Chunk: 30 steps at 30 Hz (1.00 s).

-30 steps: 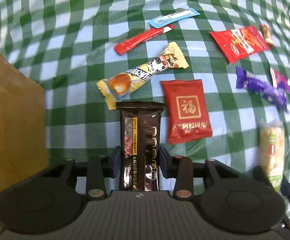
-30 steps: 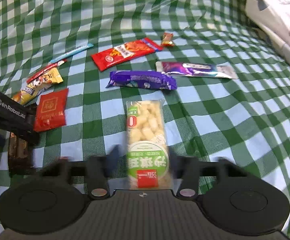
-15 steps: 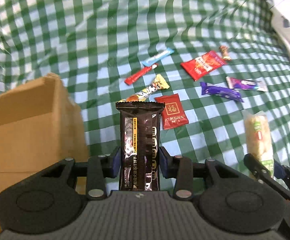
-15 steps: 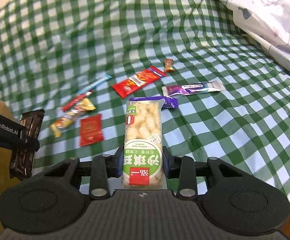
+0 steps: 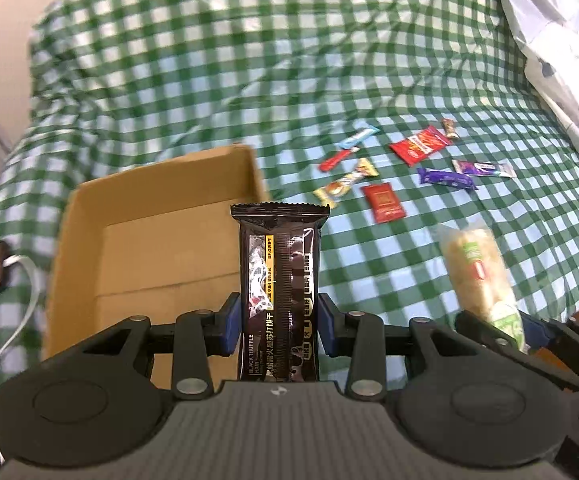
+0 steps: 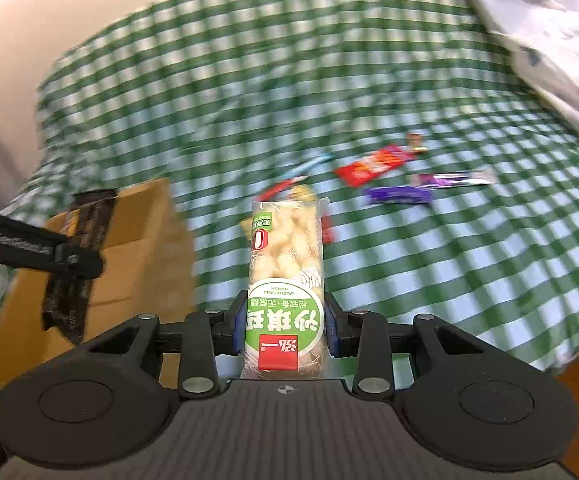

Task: Organize snacks
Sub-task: 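Carry the chocolate bar and peanut bag over the cardboard box with both tools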

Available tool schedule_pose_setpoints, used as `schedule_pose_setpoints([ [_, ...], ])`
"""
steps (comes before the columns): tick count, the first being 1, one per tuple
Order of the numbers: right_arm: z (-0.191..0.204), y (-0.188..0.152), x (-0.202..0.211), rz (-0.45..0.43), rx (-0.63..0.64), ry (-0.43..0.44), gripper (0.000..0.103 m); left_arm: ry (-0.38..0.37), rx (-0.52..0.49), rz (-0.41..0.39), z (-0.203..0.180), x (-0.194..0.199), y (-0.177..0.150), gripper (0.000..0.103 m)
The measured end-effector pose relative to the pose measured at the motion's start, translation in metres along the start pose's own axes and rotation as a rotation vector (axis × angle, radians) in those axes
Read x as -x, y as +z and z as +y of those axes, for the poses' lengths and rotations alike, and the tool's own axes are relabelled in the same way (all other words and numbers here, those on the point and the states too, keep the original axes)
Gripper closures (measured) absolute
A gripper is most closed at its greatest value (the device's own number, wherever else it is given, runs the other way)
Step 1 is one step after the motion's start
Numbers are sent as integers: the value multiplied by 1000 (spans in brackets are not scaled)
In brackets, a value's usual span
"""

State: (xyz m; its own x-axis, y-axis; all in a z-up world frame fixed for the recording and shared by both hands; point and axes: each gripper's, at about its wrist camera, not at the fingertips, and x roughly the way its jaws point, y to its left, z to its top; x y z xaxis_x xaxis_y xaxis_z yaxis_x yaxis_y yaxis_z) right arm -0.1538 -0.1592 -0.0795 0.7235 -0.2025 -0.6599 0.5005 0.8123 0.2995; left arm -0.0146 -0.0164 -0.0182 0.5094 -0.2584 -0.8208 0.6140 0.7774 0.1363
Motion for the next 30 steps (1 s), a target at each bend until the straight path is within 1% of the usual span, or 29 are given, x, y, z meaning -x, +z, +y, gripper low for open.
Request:
schedule_pose_setpoints([
  [5, 51, -13, 26, -2, 58, 88, 65, 9, 73, -32, 48, 45, -45, 60],
  [7, 70, -16, 36, -4, 91, 107, 65, 15, 103, -37, 67, 57, -63, 60],
  [10, 92, -23, 50, 0, 136, 130, 65, 45, 170, -55, 94, 75, -88, 60],
  [14, 116, -33, 77, 10, 214, 156, 65, 54, 267, -108, 123, 100, -108, 60],
  [16, 126, -34, 84, 17, 250, 150, 65, 64, 283, -132, 135, 111, -114, 60],
  [20, 143, -39, 98, -21, 259, 175, 65, 80, 272, -160, 145, 125, -119, 60],
  [23, 150, -46, 104, -9, 275, 188, 65, 68, 282, -163, 145, 129, -124, 60],
  [26, 150, -46, 108, -11, 272, 169, 65, 51, 290, -163, 143, 130, -126, 60],
  [30, 151, -45, 109, -14, 288, 156, 65, 49, 287, -169, 143, 129, -125, 60],
])
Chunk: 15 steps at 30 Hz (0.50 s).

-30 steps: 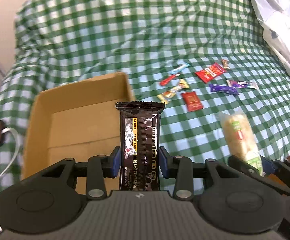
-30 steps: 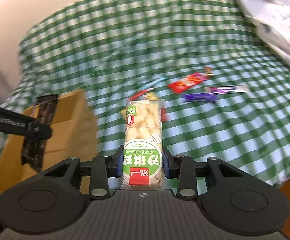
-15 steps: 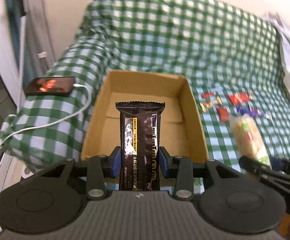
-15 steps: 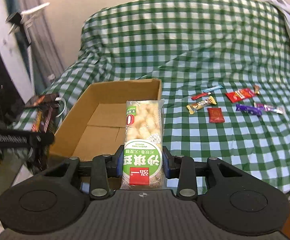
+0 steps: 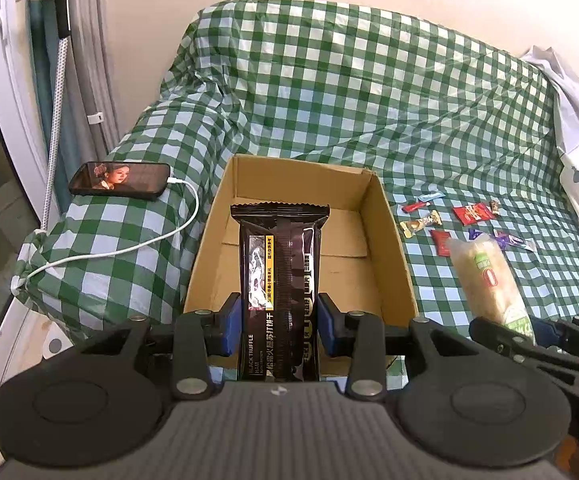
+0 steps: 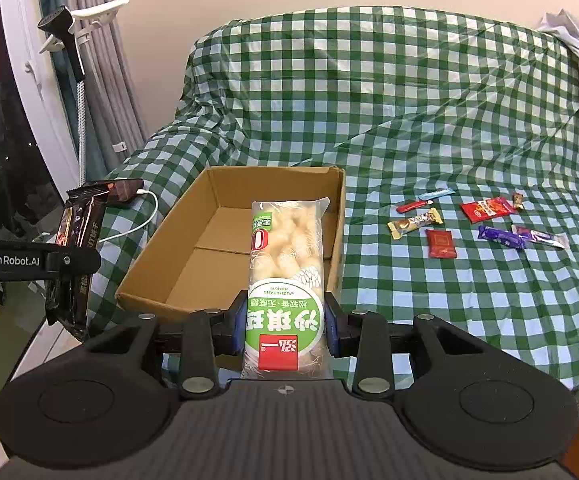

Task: Organize snacks
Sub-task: 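Carry the chocolate bar and peanut bag over the cardboard box with both tools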

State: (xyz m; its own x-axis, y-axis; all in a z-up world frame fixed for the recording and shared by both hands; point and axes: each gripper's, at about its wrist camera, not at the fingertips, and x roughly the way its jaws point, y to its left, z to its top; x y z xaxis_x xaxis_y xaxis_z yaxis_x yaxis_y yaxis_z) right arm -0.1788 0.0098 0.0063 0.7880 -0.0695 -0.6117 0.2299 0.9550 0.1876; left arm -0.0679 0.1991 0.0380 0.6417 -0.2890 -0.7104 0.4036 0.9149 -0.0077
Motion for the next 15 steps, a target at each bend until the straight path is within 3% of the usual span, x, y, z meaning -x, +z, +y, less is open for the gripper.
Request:
schedule_pose_setpoints([
  [15, -1, 12, -26, 42, 16, -15, 65, 5, 9, 18, 9, -33, 20, 60],
])
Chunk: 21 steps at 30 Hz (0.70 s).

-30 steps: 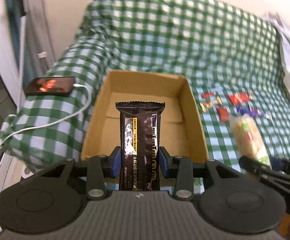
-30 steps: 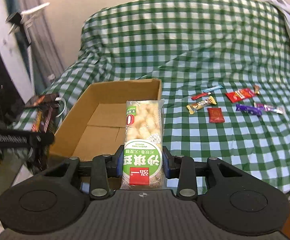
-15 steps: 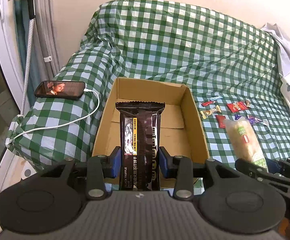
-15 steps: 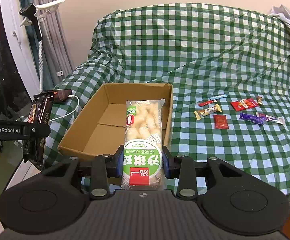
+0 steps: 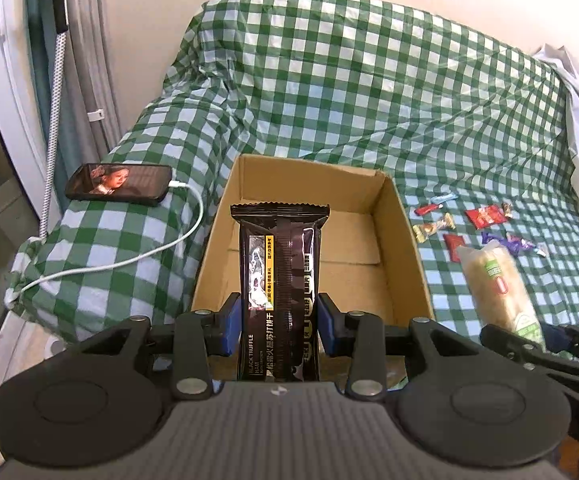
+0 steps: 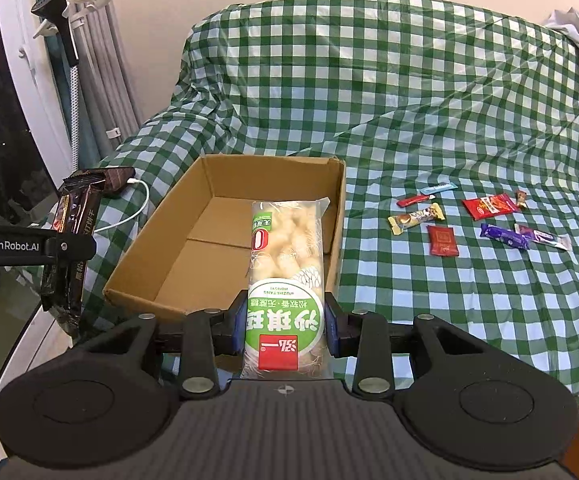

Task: Organize snacks
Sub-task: 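Carry the chocolate bar and peanut bag over the cardboard box with both tools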

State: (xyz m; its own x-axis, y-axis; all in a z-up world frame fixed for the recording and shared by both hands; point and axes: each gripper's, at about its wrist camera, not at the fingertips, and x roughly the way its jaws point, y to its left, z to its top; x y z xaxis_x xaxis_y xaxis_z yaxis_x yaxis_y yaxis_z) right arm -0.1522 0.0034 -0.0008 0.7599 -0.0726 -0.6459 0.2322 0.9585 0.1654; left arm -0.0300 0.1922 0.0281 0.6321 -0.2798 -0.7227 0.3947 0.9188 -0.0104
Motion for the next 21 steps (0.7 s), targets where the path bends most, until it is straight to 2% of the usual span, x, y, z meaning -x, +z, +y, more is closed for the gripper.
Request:
schedule_pose_setpoints([
  [8, 4, 16, -19, -4, 33, 4, 65, -26, 0, 18, -3, -27, 16, 60],
  [21, 1, 41, -83, 43, 16, 22, 65, -1, -8, 79, -8, -97, 44, 60],
])
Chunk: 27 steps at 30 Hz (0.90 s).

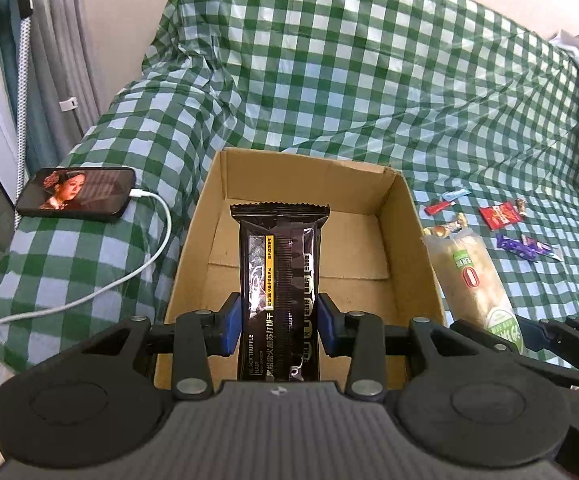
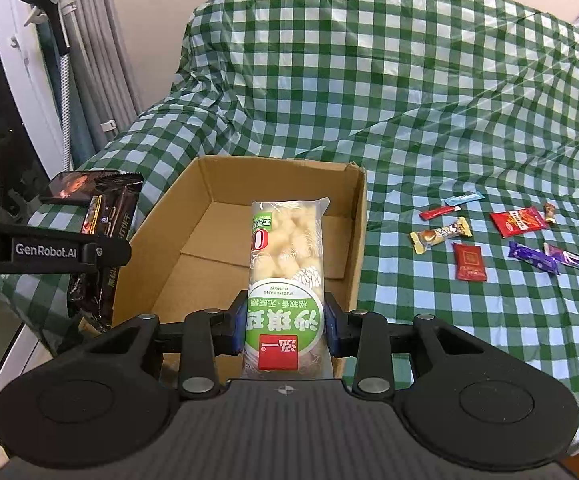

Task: Organize snacks
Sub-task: 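Carry the chocolate bar and peanut bag over the cardboard box with both tools, then open both tools to drop the chocolate bar and peanut bag into the box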

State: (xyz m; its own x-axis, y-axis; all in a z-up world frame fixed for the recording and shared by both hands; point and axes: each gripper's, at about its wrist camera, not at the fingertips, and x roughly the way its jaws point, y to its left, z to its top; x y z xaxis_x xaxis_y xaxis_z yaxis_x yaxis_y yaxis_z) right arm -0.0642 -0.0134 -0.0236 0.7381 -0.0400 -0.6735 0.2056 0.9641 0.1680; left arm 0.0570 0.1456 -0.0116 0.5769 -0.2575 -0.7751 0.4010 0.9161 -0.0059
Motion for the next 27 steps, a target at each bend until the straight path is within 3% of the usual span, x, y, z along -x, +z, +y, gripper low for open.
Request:
schedule_pose_setpoints([
  [14, -12, 9, -71, 94, -46, 11, 65, 29, 15, 97, 6, -79, 14, 60],
  [27, -13, 8, -102, 149, -42, 6, 65, 48, 14, 154, 7, -112, 13, 60],
])
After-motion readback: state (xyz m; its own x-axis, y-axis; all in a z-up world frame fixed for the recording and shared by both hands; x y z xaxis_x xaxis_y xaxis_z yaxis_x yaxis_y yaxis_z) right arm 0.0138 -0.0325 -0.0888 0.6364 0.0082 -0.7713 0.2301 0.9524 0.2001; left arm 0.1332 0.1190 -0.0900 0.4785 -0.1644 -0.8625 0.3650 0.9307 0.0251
